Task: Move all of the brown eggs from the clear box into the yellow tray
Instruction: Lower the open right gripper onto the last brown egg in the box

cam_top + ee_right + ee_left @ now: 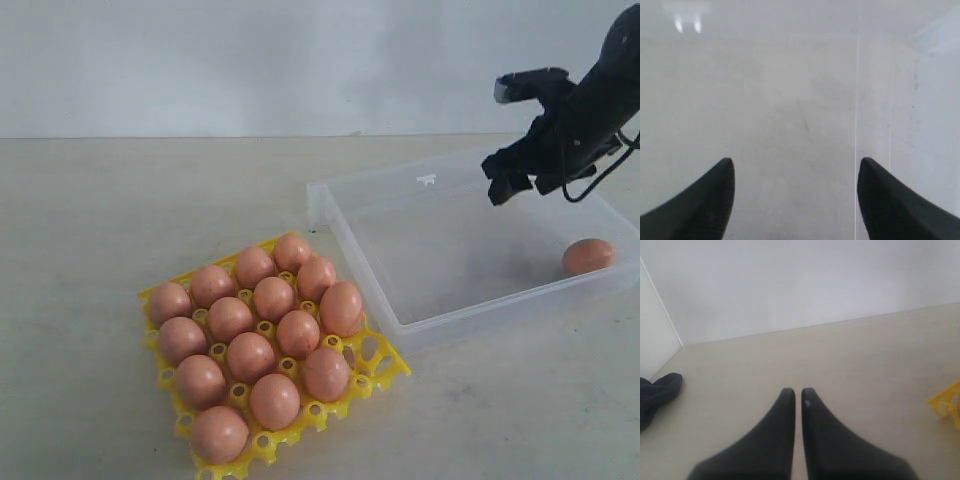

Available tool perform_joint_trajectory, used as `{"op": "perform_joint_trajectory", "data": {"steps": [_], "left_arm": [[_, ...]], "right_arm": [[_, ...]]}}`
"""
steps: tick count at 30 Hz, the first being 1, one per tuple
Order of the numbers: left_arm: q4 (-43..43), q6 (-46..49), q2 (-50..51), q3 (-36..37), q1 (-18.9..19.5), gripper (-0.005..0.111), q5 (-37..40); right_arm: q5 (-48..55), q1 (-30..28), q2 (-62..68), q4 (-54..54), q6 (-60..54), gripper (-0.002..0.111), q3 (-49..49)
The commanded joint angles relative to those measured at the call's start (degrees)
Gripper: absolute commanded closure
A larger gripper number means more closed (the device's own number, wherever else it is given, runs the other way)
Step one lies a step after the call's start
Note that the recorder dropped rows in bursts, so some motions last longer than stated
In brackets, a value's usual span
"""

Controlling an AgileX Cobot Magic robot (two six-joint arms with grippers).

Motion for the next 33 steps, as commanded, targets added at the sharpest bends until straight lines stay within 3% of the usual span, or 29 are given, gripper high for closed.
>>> {"op": "perform_joint_trajectory", "data": {"steps": [1,4,7,10,21,27,33], "left_arm": [[-0.11,-0.18,-0.18,0.2,-0.27,0.103,-0.09],[-0.11,-0.18,-0.18,0.2,-0.27,0.103,-0.09],[-0.11,-0.18,-0.18,0.2,-0.27,0.103,-0.09],[-0.11,-0.18,-0.18,0.2,-0.27,0.103,-0.09],[-0.11,-0.18,-0.18,0.2,-0.27,0.103,-0.09],[-0.11,-0.18,-0.18,0.2,-0.27,0.103,-0.09],[-0.11,-0.18,-0.18,0.2,-0.27,0.103,-0.09]], "right_arm": [[5.66,-0.11,-4.1,-0.74,5.27,0.048,-0.95],[16.25,-0.11,-5.57,-4.0,1.06,0.048,-1.03],[26.64,-0.11,-6.83,-7.86,-10.41,0.048,-1.03],[26.64,-0.11,-7.42,-11.97,-18.05,0.048,-1.03],[25.34,-0.11,-5.83,-16.28,-20.05,0.048,-1.03],[25.2,-0.11,-3.67,-17.24,-8.51,0.048,-0.92],[25.05,-0.11,-2.68,-18.83,-8.24,0.048,-0.92]]}}
